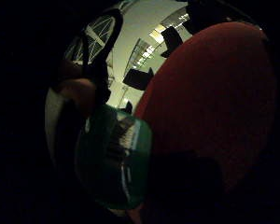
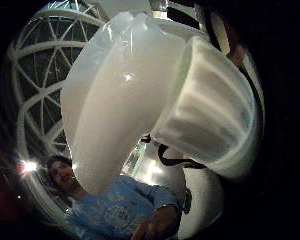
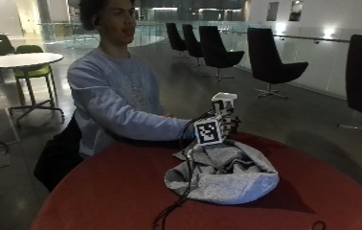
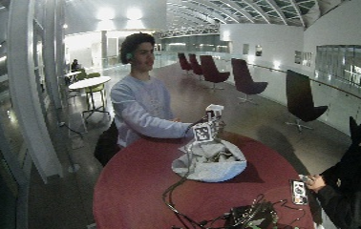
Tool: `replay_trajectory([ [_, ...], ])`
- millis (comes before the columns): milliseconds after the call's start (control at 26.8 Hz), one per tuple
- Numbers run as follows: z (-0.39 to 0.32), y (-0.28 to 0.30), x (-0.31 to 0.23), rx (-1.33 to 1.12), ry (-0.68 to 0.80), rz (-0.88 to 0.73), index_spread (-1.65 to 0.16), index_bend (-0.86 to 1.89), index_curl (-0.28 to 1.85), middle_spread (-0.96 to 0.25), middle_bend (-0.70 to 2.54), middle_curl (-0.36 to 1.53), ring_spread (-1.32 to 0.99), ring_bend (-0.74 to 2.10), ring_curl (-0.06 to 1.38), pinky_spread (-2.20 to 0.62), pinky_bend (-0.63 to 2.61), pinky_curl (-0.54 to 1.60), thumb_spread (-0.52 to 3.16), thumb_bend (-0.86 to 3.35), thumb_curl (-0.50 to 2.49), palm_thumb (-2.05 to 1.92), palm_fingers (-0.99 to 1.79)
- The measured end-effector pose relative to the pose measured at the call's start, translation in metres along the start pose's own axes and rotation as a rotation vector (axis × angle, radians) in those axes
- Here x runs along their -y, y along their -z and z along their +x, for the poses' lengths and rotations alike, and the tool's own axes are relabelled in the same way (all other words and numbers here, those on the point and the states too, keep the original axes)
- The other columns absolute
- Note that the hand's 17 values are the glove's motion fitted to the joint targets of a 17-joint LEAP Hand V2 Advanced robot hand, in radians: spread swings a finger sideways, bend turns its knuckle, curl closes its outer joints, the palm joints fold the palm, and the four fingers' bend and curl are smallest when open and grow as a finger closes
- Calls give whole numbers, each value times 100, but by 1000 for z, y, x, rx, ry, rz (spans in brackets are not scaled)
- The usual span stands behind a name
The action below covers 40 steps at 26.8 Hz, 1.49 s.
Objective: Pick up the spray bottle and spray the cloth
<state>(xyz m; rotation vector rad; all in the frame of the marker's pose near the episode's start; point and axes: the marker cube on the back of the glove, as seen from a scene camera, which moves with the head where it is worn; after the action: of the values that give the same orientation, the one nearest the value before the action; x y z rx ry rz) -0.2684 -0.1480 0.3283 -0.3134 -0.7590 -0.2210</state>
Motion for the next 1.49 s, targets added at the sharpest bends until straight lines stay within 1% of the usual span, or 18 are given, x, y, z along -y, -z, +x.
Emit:
replay_trajectory([
  [75,2,3,-4,-18,-1,-28,-21,19,49,-6,25,47,-7,48,40,10,15,31,91,-3,57,85,111],
  [149,5,9,-12,-51,-5,-91,-22,19,49,-6,25,47,-7,46,40,10,14,30,93,-4,55,82,108],
  [261,3,17,-22,-77,-8,-144,-25,17,48,-5,25,47,-7,41,39,11,11,29,95,-4,53,79,92],
  [410,-12,36,-23,-109,-12,-40,-27,11,45,-5,28,47,-6,41,39,12,14,29,97,-3,52,79,84],
  [522,-23,66,-41,-221,-13,-13,-29,10,42,-4,29,47,-5,41,39,13,15,28,97,-1,52,83,83],
  [708,-28,143,-90,-516,-11,-23,-29,12,39,-4,31,47,-4,42,38,13,15,27,100,-2,51,83,84],
  [820,-27,198,-120,-688,-35,41,-30,13,38,-4,31,46,-4,42,38,14,15,27,101,-3,50,81,83],
  [895,-26,232,-140,-749,-58,88,-30,14,38,-4,31,46,-3,41,38,14,15,27,101,-3,49,80,83],
  [1006,-23,269,-164,-786,-89,141,-30,15,37,-4,31,46,-3,40,37,14,14,26,102,-3,48,79,83],
  [1193,-18,311,-195,-810,-140,200,-31,15,37,-4,32,46,-2,39,37,16,14,25,103,-3,47,78,83],
  [1305,-13,326,-208,-823,-167,224,-31,16,37,-4,31,45,-2,39,37,16,14,25,104,-2,47,78,84],
  [1491,-8,333,-219,-842,-178,237,-31,16,36,-4,32,45,-2,38,37,16,14,24,104,-2,46,78,84],
])
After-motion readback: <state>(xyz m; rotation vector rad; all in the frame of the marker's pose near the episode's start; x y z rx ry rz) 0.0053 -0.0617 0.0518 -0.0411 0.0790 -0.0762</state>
